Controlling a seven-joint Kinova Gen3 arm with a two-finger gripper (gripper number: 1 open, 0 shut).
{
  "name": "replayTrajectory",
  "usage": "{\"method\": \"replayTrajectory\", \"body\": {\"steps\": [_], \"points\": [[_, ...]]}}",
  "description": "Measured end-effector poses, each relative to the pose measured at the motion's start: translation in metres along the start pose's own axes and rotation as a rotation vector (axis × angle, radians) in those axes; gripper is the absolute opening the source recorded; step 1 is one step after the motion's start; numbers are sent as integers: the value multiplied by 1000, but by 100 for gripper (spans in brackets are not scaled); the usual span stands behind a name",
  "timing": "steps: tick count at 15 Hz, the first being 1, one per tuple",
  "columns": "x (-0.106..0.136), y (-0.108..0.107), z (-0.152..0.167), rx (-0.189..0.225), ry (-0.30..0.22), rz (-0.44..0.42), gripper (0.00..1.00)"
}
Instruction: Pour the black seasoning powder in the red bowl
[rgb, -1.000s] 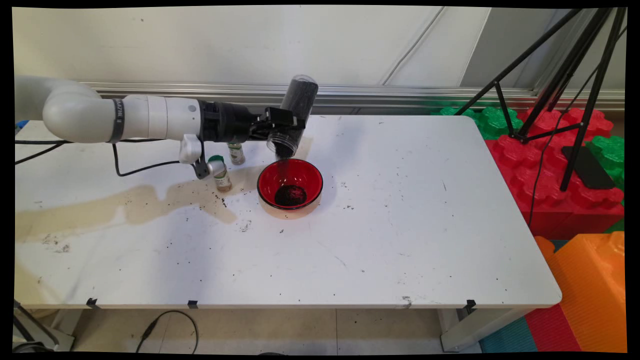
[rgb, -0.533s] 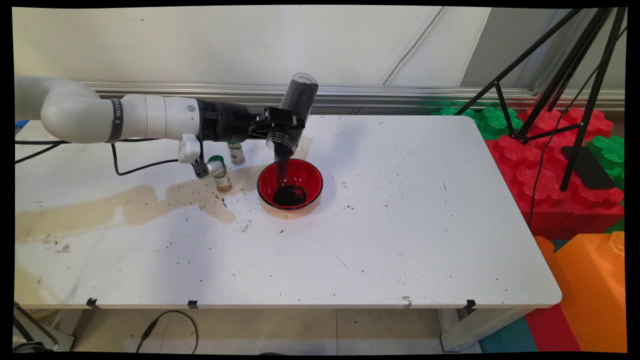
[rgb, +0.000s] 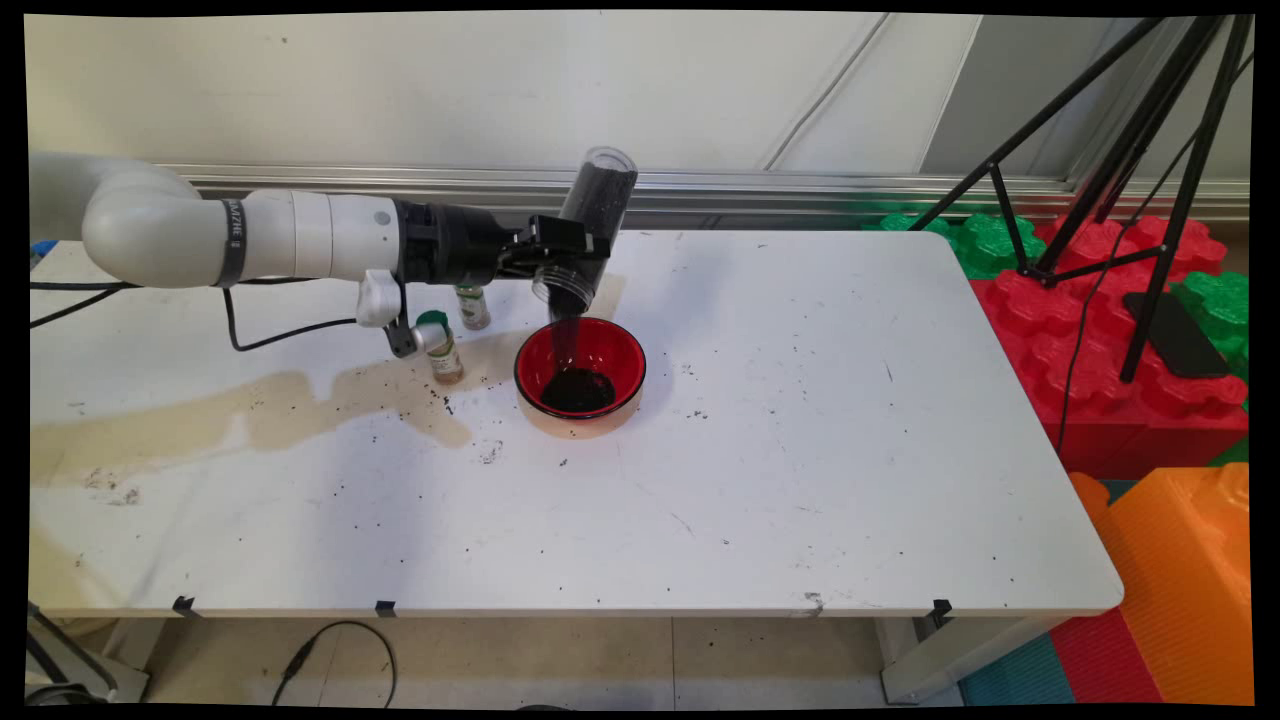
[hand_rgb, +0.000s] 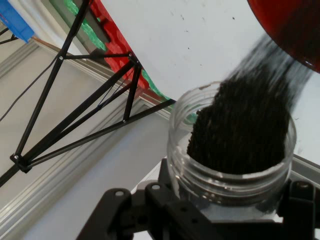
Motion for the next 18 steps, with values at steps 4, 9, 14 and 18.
{"method": "replayTrajectory", "body": {"steps": [4,9,14,18], "points": [[0,0,0,0,1,-1,0],[0,0,0,-2,4,-23,0],[0,0,0,-3,7,-47,0],[0,0,0,-4,12,-66,0]]}}
